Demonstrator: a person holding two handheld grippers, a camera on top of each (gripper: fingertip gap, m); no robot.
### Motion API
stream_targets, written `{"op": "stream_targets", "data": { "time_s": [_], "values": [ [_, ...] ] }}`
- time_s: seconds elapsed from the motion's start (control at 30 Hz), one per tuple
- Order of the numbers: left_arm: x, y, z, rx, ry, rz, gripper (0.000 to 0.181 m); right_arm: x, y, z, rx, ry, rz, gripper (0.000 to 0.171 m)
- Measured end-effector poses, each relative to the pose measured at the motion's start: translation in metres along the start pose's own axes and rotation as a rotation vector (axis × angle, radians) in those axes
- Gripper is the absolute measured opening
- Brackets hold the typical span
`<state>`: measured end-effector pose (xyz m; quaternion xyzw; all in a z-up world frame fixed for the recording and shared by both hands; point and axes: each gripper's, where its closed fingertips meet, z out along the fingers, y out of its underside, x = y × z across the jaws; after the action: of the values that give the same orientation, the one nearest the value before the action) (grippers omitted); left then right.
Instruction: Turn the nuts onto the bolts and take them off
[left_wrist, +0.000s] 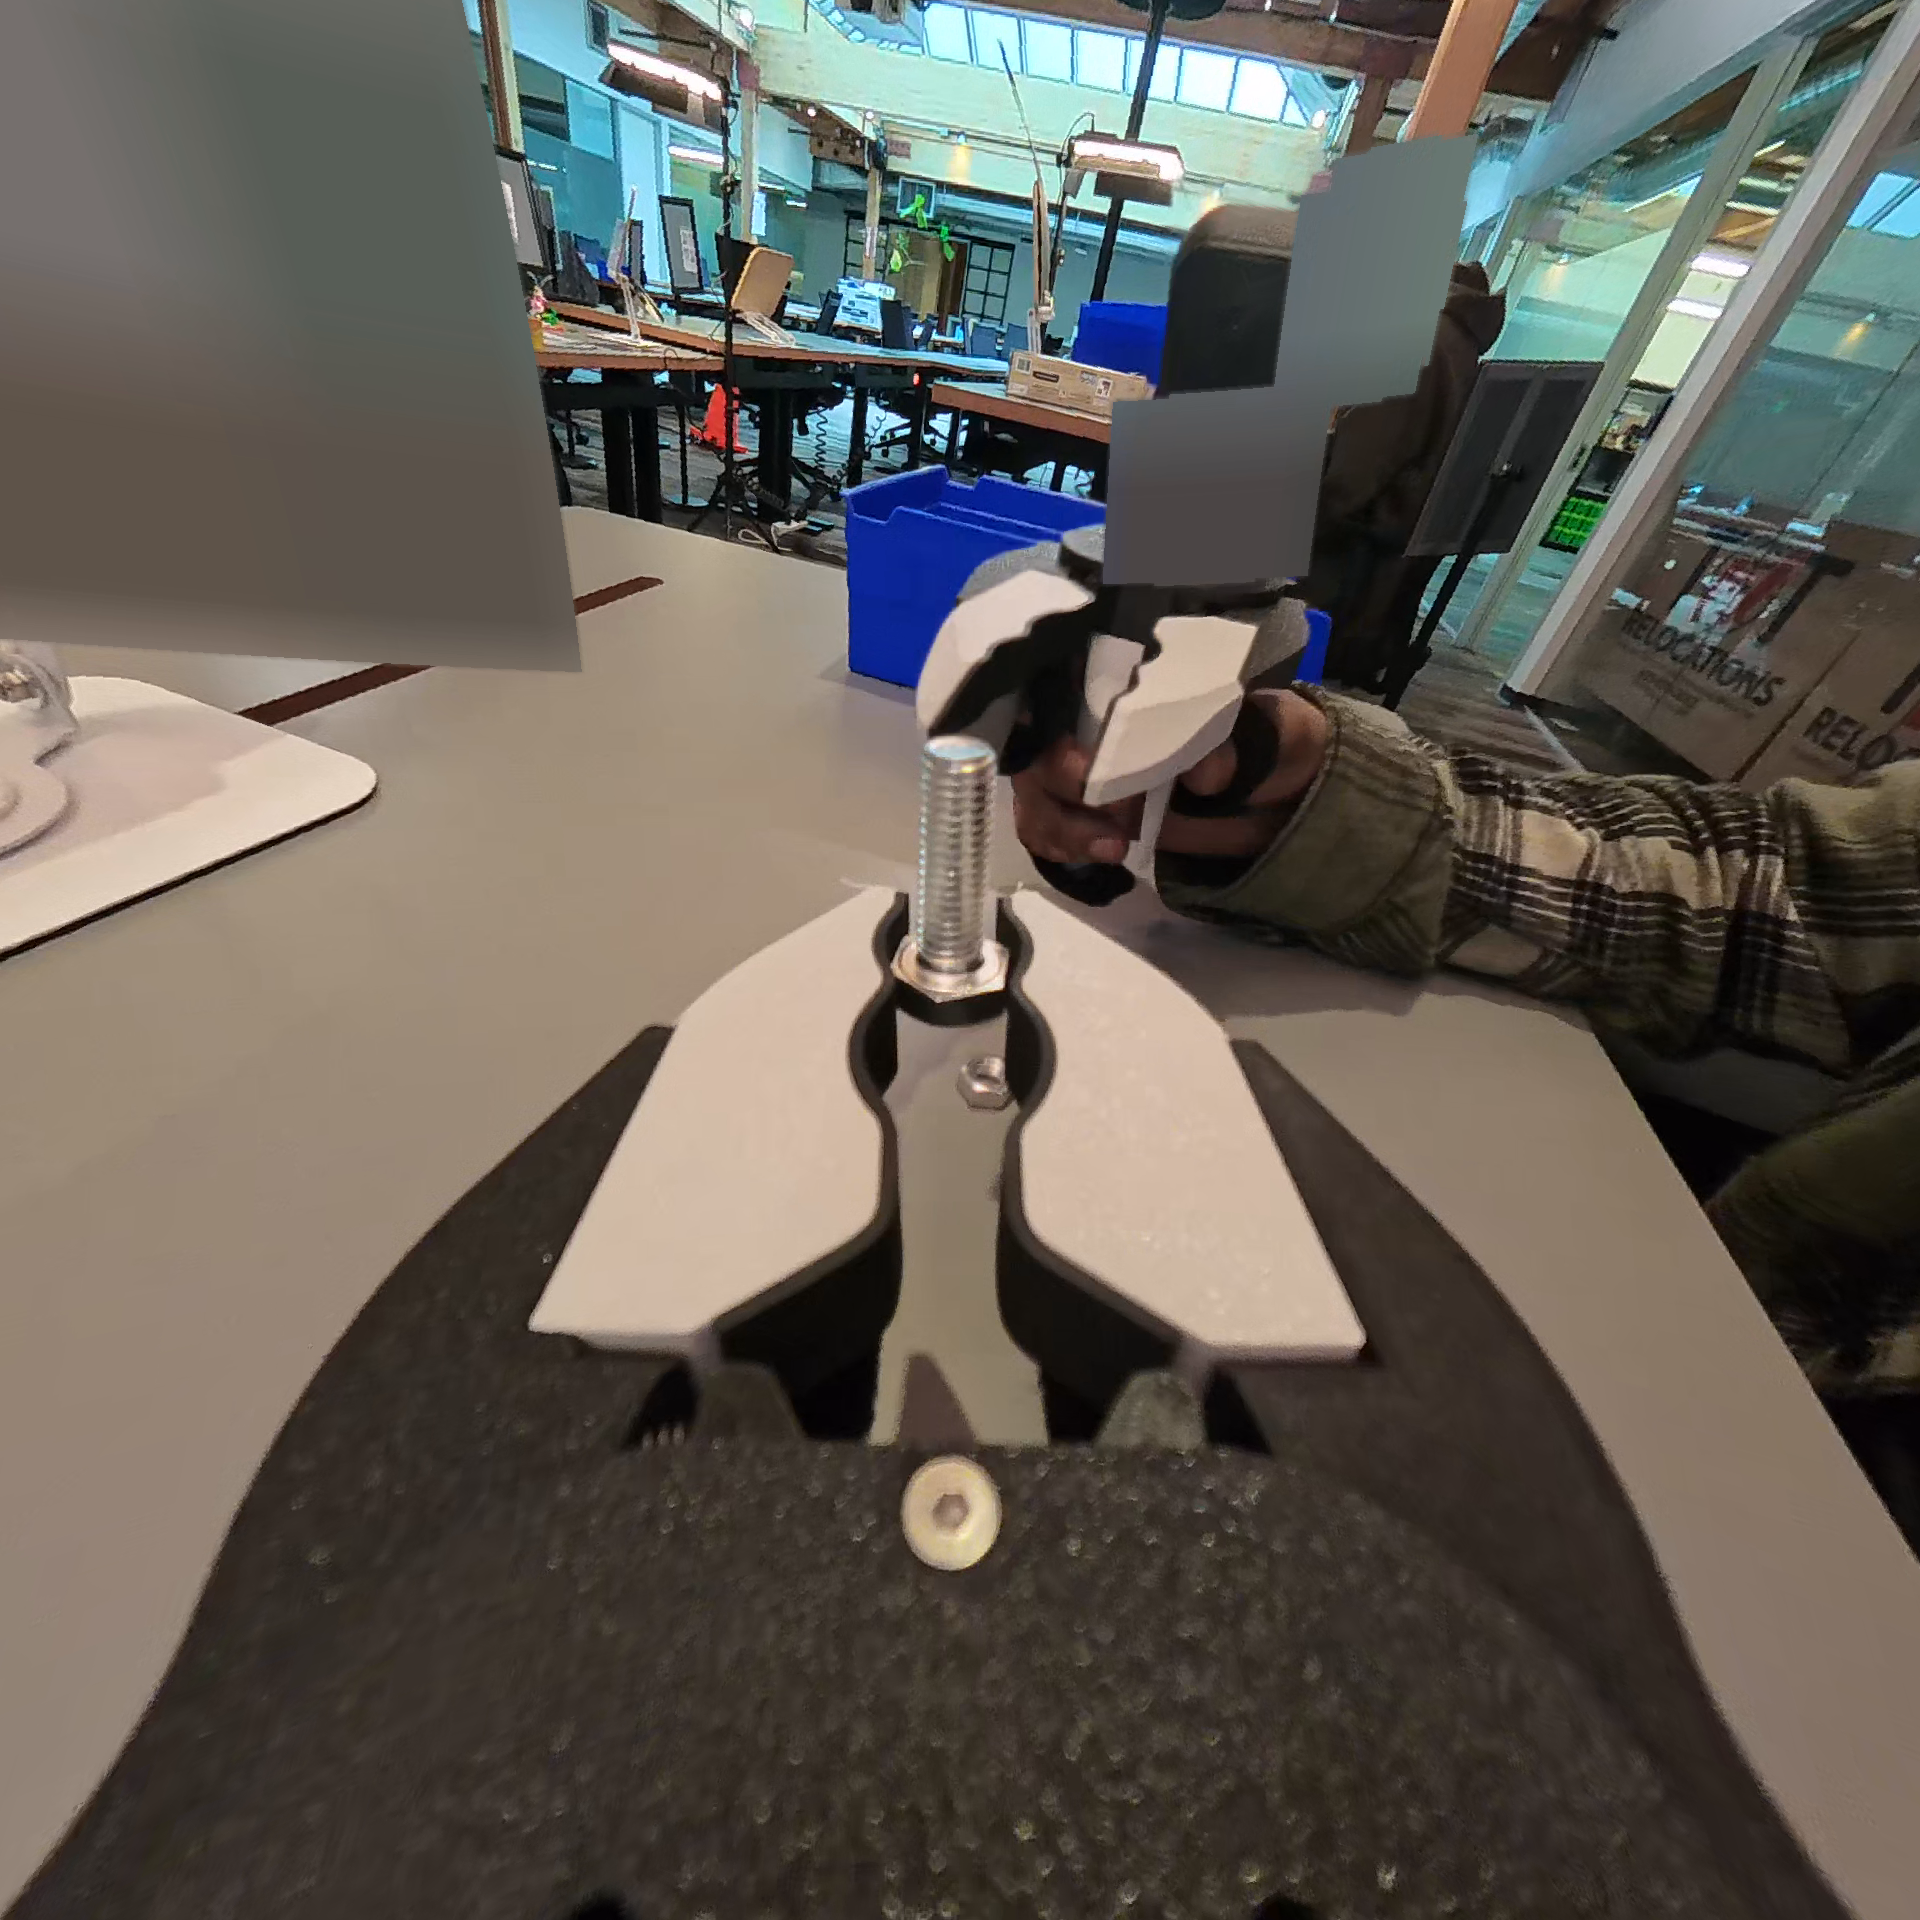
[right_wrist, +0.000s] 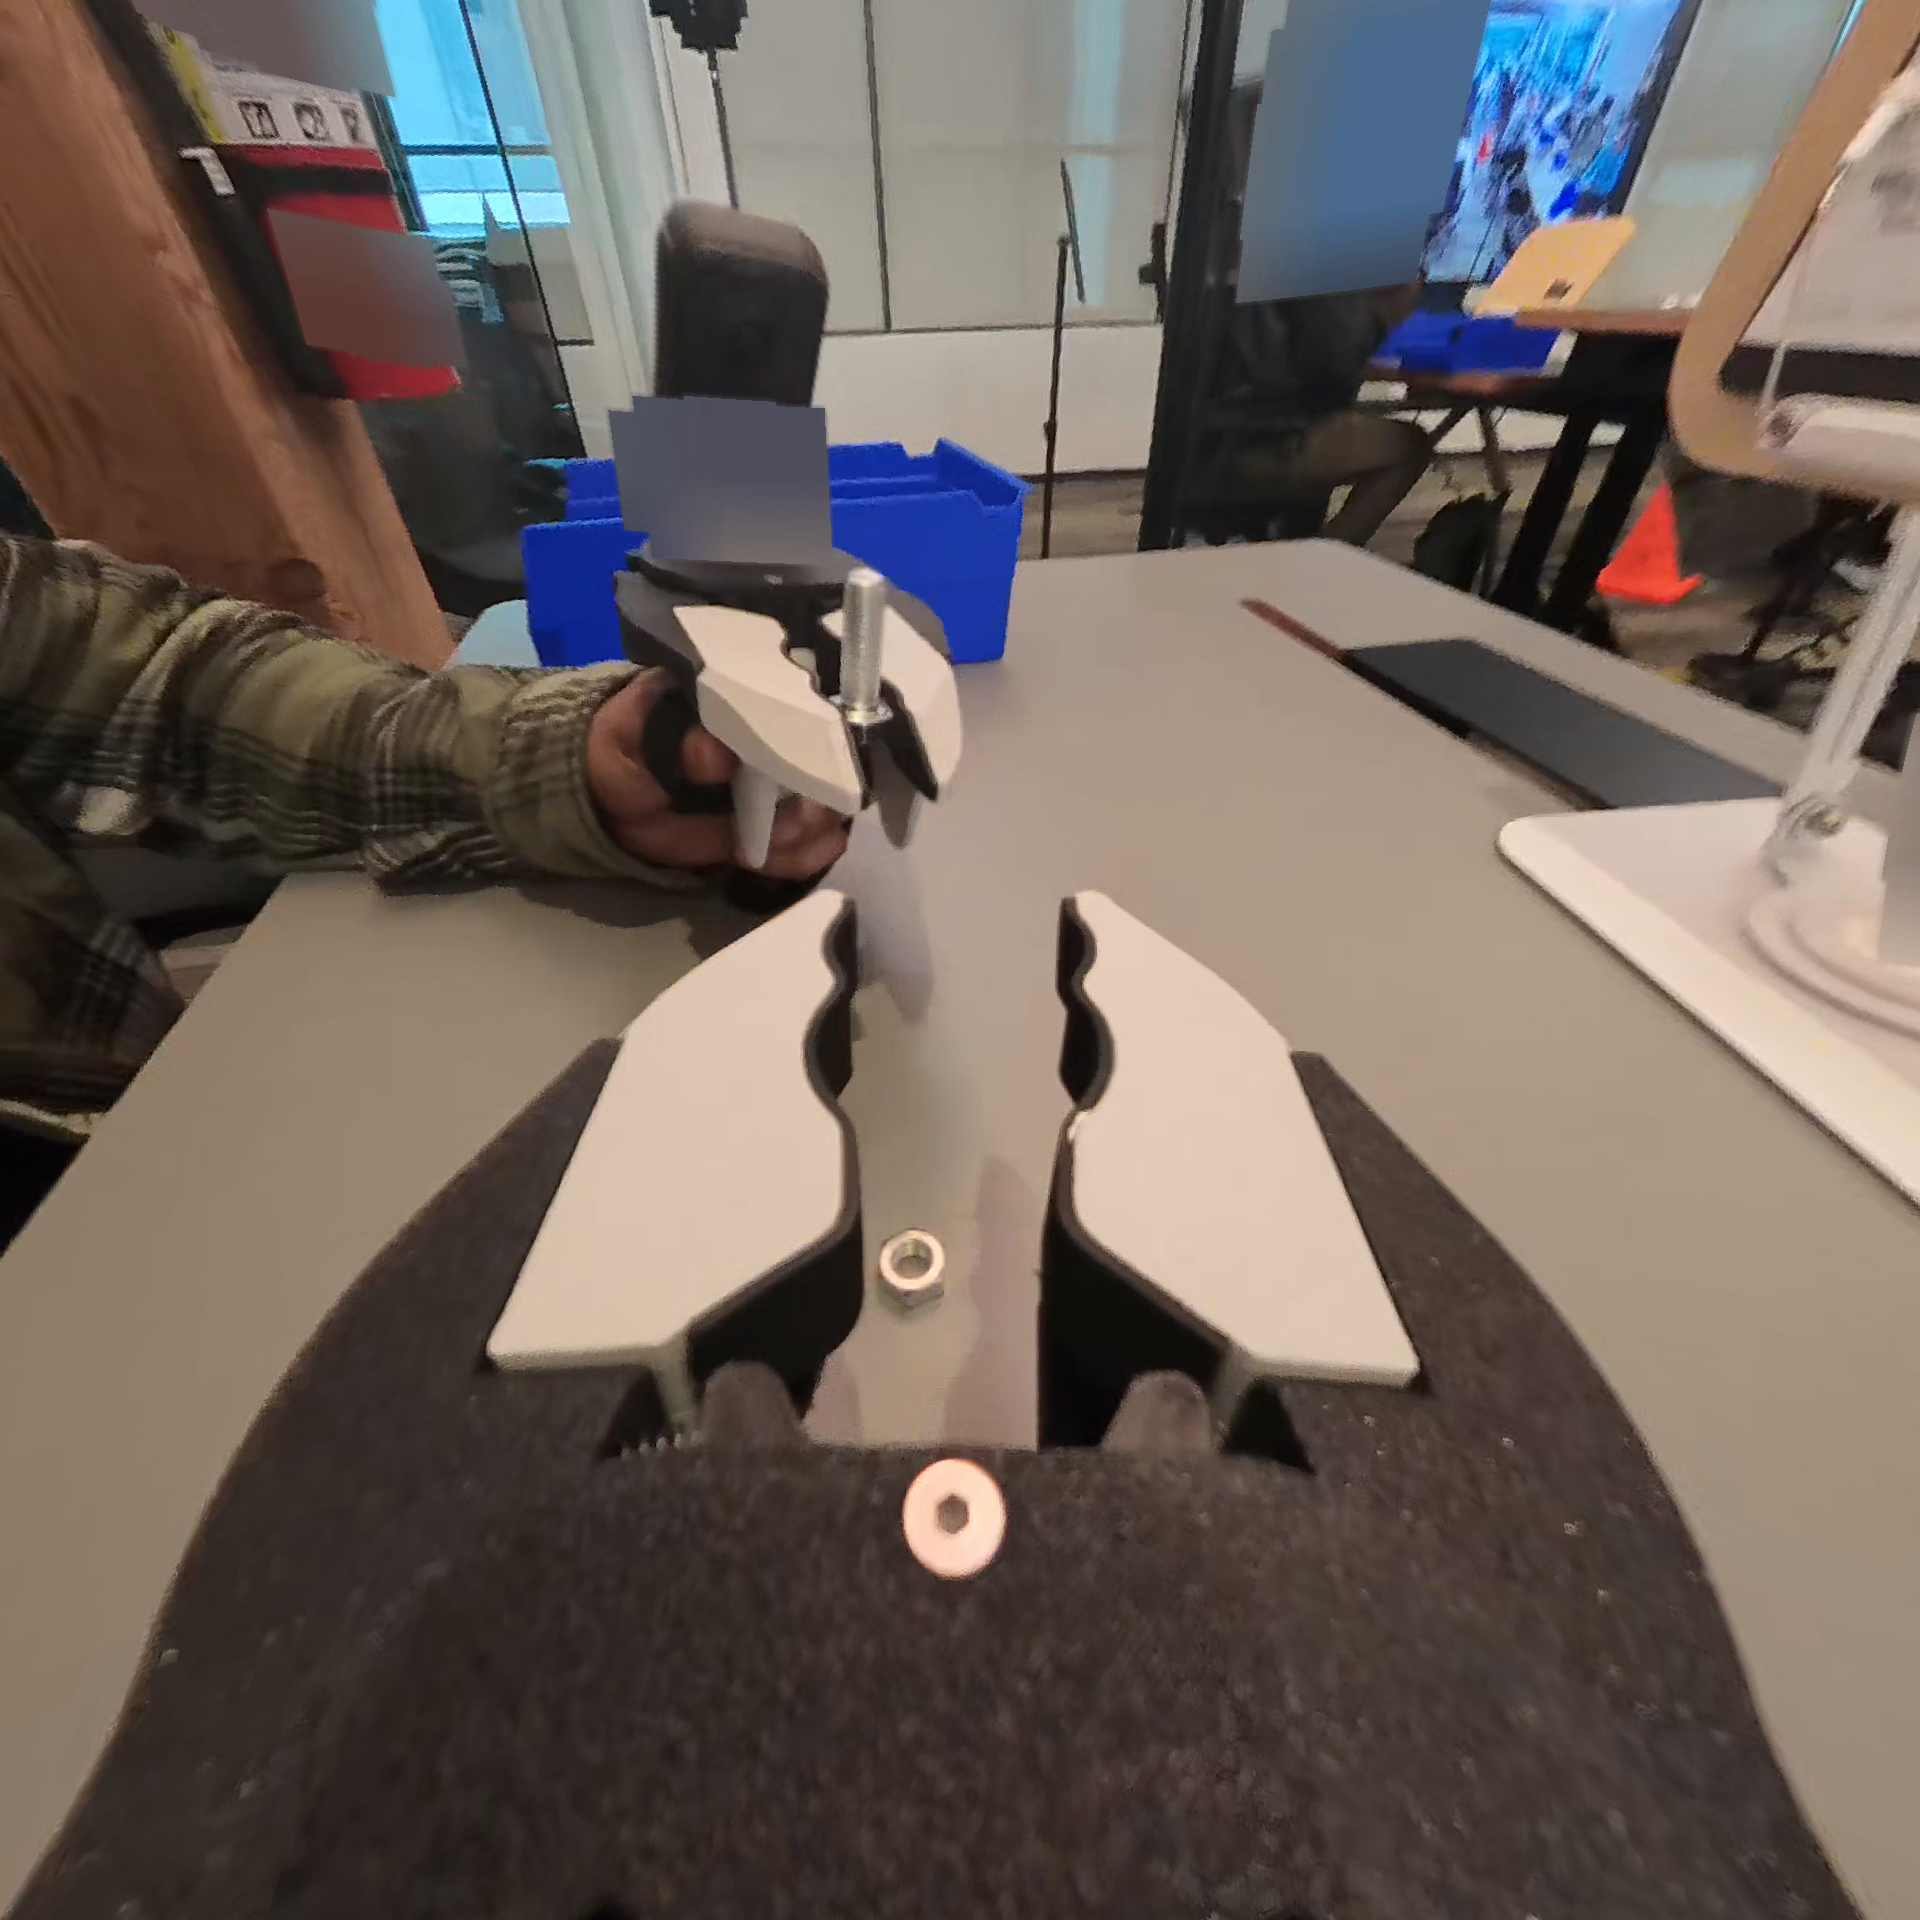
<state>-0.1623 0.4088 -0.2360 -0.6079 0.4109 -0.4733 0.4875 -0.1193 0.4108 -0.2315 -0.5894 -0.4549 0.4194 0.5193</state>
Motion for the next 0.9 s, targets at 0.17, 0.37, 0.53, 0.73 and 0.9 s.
{"op": "stream_targets", "data": {
  "time_s": [0.17, 0.37, 0.53, 0.73, 0.9],
  "values": [
    [-0.006, -0.004, -0.005, 0.009, -0.041, 0.021, 0.015, -0.003, 0.02, 0.013, -0.104, 0.018, -0.009, 0.038],
    [-0.017, -0.011, -0.016, 0.049, -0.1, 0.04, 0.016, -0.005, 0.025, 0.015, -0.168, 0.048, -0.044, 0.038],
    [-0.024, -0.012, -0.021, 0.059, -0.156, 0.05, 0.016, 0.0, 0.024, 0.009, -0.161, 0.066, 0.007, 0.038],
    [-0.028, -0.011, -0.027, 0.044, -0.202, 0.074, 0.016, 0.005, 0.021, 0.006, -0.142, 0.083, 0.064, 0.039],
    [-0.031, -0.01, -0.031, 0.049, -0.216, 0.057, 0.015, 0.009, 0.028, 0.007, -0.169, 0.1, 0.103, 0.047]
  ]
}}
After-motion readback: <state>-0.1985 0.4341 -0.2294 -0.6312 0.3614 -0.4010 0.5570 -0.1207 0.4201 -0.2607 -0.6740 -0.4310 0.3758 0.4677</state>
